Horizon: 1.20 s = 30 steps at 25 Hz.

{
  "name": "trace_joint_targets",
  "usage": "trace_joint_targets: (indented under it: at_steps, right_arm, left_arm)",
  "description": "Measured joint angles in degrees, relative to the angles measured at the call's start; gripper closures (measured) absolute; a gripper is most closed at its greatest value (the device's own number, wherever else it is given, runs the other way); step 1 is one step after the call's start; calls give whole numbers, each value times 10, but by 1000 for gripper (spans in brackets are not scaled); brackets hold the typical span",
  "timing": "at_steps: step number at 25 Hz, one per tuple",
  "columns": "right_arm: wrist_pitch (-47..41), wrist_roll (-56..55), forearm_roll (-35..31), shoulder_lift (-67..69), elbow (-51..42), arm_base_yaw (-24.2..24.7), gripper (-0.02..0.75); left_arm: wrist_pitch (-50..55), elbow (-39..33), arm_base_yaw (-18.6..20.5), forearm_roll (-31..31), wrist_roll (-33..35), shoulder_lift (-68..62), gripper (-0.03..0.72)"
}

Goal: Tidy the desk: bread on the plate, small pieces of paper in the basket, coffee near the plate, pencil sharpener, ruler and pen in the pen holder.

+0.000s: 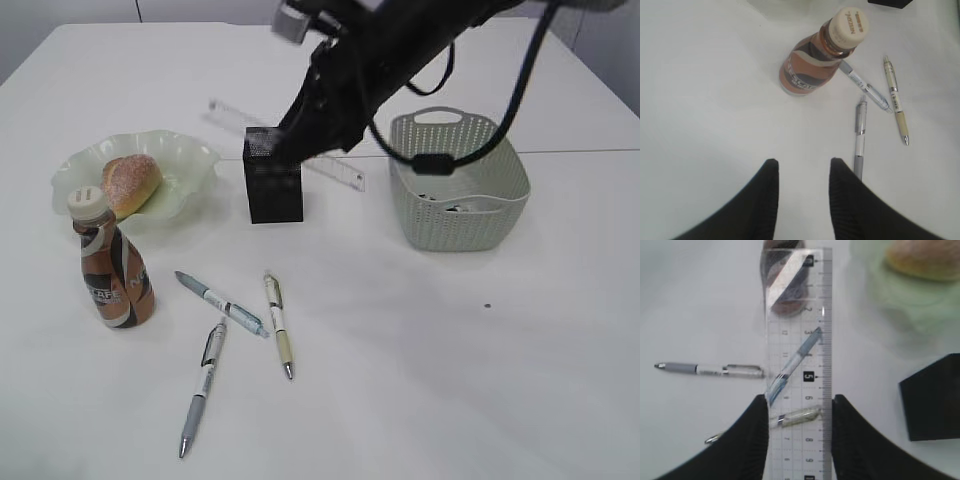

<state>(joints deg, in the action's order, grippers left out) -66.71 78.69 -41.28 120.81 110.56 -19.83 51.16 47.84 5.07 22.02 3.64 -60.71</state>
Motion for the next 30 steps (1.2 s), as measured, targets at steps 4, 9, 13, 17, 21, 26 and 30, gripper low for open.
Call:
trace_joint_targets:
  at_steps: [4,9,13,17,21,26,30]
  right_arm:
    - [2,41,-128,-14,1,64,461]
    - [44,105,-241,-13,1,93,461]
    - [90,158,-372,10,1,93,461]
    - [108,198,-486,45,1,93,461]
    - [118,212,-570,88,4,93,461]
    - [121,219,-591,144,44,94,461]
    - [121,220,-593,182,98,94,461]
  left_arm:
    - [8,0,0,0,0,0,434]
    - [20,0,0,-1,0,0,434]
    - [25,0,0,-1,0,0,434]
    - [36,0,0,-1,0,0,434]
    - [37,0,0,-2,0,0,434]
    - [38,0,0,-2,0,0,434]
    - [39,0,0,-2,0,0,434]
